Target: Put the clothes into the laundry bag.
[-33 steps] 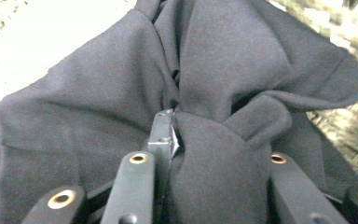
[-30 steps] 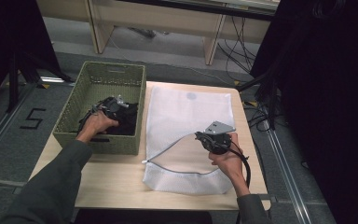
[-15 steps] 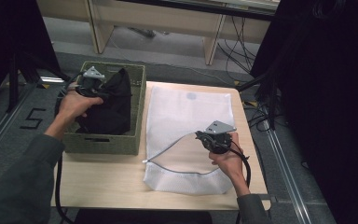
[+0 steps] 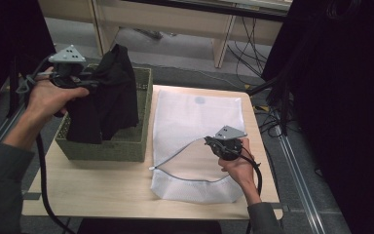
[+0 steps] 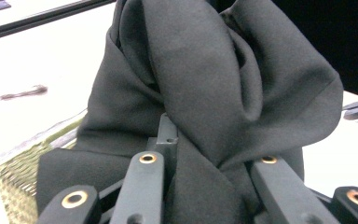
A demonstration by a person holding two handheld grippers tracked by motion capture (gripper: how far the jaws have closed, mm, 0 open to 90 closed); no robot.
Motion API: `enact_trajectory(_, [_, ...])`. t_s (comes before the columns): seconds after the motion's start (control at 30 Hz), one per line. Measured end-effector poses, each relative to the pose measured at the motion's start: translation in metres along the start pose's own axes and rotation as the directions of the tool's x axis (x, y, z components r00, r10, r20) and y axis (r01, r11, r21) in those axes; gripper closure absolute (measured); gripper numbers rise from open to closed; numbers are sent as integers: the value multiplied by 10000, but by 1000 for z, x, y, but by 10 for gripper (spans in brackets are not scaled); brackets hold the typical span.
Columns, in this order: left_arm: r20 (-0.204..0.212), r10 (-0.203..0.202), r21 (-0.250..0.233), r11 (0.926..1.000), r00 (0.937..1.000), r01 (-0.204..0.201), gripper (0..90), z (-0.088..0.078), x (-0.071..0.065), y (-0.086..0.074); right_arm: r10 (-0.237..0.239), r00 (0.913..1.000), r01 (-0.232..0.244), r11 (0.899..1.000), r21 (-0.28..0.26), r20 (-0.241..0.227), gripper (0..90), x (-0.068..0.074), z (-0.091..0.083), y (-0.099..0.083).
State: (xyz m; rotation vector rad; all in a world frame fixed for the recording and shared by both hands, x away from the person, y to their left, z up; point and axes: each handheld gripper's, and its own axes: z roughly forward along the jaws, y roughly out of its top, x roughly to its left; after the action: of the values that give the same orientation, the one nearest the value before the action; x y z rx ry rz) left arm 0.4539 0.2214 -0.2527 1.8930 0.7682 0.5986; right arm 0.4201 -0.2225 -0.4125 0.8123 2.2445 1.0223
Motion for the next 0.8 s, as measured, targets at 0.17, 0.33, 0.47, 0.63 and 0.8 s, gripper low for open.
enact_trajectory(0.17, [348, 235, -253, 9994, 9991, -226, 739, -25, -21, 19, -13, 10000, 14, 10000, 85, -54, 898, -1, -1, 0])
enact_trajectory(0.33, [1126, 399, -873, 9957, 9928, -301, 739, -54, -53, 33, 94, 9999, -93, 9999, 136, -90, 898, -1, -2, 1])
enact_trajectory(0.47, [2082, 529, -1048, 9940, 9767, -315, 738, -65, -77, 32, 134, 9999, -134, 9999, 78, -53, 898, -3, -3, 0])
enact_trajectory(0.63, [2754, 860, -1156, 9917, 9575, -558, 738, -60, -109, 17, 16, 10000, -16, 10000, 11, 53, 898, -4, -3, 1])
enact_trajectory(0.8, [3712, 1184, -1166, 9899, 9210, -802, 735, -39, -142, -4, 105, 9999, -104, 9999, 108, -65, 898, -3, -1, 1])
